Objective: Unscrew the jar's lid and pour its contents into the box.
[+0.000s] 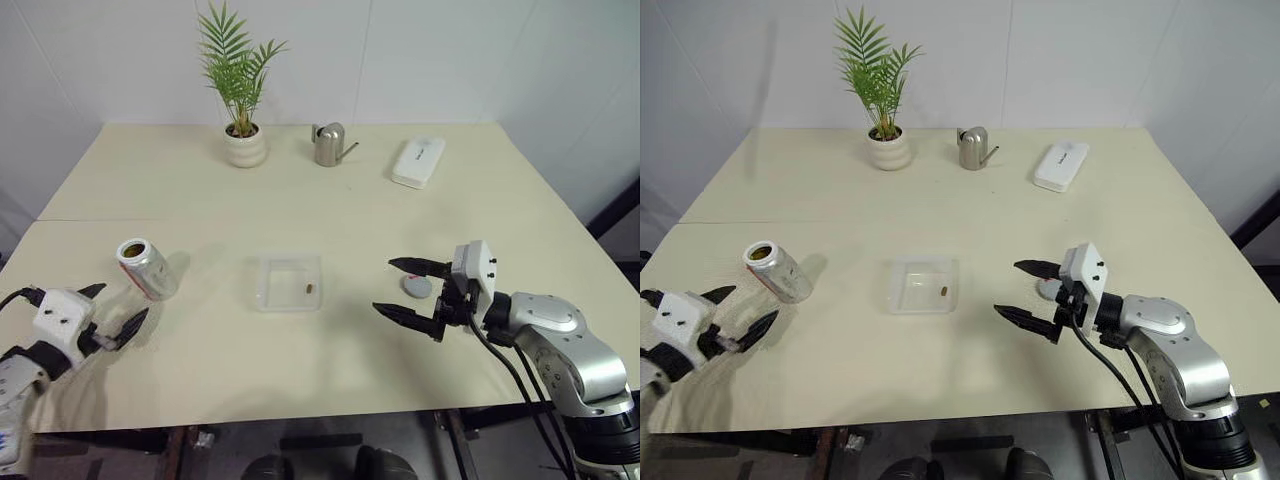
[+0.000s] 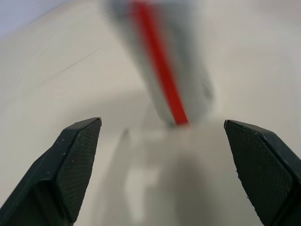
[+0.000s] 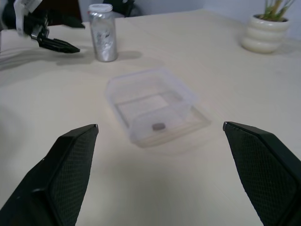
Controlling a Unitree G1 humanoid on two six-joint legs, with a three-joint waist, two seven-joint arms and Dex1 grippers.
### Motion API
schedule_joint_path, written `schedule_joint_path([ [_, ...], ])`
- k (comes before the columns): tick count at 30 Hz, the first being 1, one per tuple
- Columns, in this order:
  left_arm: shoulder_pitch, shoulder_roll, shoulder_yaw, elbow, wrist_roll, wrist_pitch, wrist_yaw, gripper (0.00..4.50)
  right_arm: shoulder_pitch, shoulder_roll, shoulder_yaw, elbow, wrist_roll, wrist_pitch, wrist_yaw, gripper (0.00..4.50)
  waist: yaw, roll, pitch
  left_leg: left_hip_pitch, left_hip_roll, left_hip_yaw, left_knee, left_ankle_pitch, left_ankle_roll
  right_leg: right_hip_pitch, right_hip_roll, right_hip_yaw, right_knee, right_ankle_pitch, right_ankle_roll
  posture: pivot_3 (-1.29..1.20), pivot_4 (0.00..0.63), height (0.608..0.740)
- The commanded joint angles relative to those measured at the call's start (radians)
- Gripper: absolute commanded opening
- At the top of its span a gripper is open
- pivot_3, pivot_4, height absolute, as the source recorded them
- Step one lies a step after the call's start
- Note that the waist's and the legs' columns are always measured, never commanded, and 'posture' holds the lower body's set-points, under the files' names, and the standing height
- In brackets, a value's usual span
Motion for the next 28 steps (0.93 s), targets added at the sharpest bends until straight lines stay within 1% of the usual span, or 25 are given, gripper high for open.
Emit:
schedule_joint_path([
  [1,0.022,0.033,0.025,-0.078,-0.044,-0.050,-0.087,4.46,-0.020,-0.022,-0.047,0.031,0.009,-0.041,0.033,4.50,0.003,0.001,0.000,0.000,0.000,0.000,0.000,0.000,0.000,0.000,-0.001,0.000,-0.001,0.000,0.000,0.00,0.150,0.740],
  [4,-0.005,0.042,0.000,-0.201,-0.133,0.035,-0.135,4.46,-0.028,-0.042,-0.063,0.067,0.003,-0.058,0.062,4.50,0.002,0.001,0.000,0.000,0.001,0.000,0.000,0.000,0.000,0.000,-0.002,0.000,-0.002,0.000,0.000,0.00,0.150,0.740],
  [6,-0.039,0.043,-0.037,-0.286,-0.193,0.107,-0.162,4.46,-0.030,-0.058,-0.076,0.080,0.009,-0.059,0.076,4.50,0.002,0.001,0.001,-0.001,0.001,-0.001,0.000,-0.001,-0.001,0.001,-0.002,0.000,-0.002,0.000,0.000,0.00,0.150,0.740],
  [10,-0.121,0.050,-0.119,-0.367,-0.255,0.229,-0.201,4.46,-0.043,-0.090,-0.101,0.100,0.023,-0.043,0.102,4.50,0.001,0.002,0.001,0.000,0.001,0.001,0.000,0.002,0.004,0.001,0.002,0.000,-0.001,0.000,0.000,0.00,0.150,0.740],
  [12,-0.151,0.056,-0.134,-0.378,-0.292,0.290,-0.225,4.46,-0.053,-0.097,-0.103,0.100,0.023,-0.046,0.109,4.50,-0.005,0.002,0.001,0.000,0.001,0.002,0.000,0.002,0.004,0.001,0.004,0.000,0.000,0.000,0.000,0.00,0.150,0.740],
  [14,-0.174,0.061,-0.144,-0.365,-0.306,0.313,-0.254,4.46,-0.057,-0.103,-0.103,0.095,0.027,-0.046,0.119,4.50,-0.007,0.002,0.001,0.001,0.003,0.004,0.000,0.002,0.004,0.001,0.006,0.001,0.000,0.000,0.000,0.00,0.150,0.740],
  [18,-0.251,0.041,-0.189,-0.311,-0.278,0.313,-0.274,4.46,-0.045,-0.130,-0.114,0.090,0.022,-0.056,0.150,4.50,-0.001,0.003,0.002,0.001,0.003,0.004,0.000,0.002,0.004,0.001,0.007,0.001,0.000,0.000,0.000,0.00,0.150,0.740],
  [21,-0.281,0.024,-0.218,-0.297,-0.264,0.307,-0.279,4.46,-0.035,-0.142,-0.123,0.092,0.018,-0.066,0.157,4.50,0.002,0.003,0.002,0.001,0.003,0.004,0.000,0.002,0.004,0.001,0.007,0.002,0.000,0.000,0.000,0.00,0.150,0.740],
  [24,-0.309,0.005,-0.246,-0.278,-0.248,0.301,-0.280,4.46,-0.011,-0.144,-0.141,0.074,0.019,-0.064,0.143,4.50,0.004,0.003,0.002,0.001,0.003,0.004,0.000,0.002,0.004,0.001,0.007,0.001,-0.001,0.000,0.000,0.00,0.150,0.740],
  [28,-0.340,-0.005,-0.259,-0.267,-0.241,0.303,-0.282,4.46,-0.028,-0.135,-0.152,0.077,0.025,-0.038,0.106,4.50,0.002,0.003,0.002,0.000,0.003,0.004,0.001,0.002,0.004,0.001,0.007,0.001,-0.001,0.000,0.000,0.00,0.150,0.740],
])
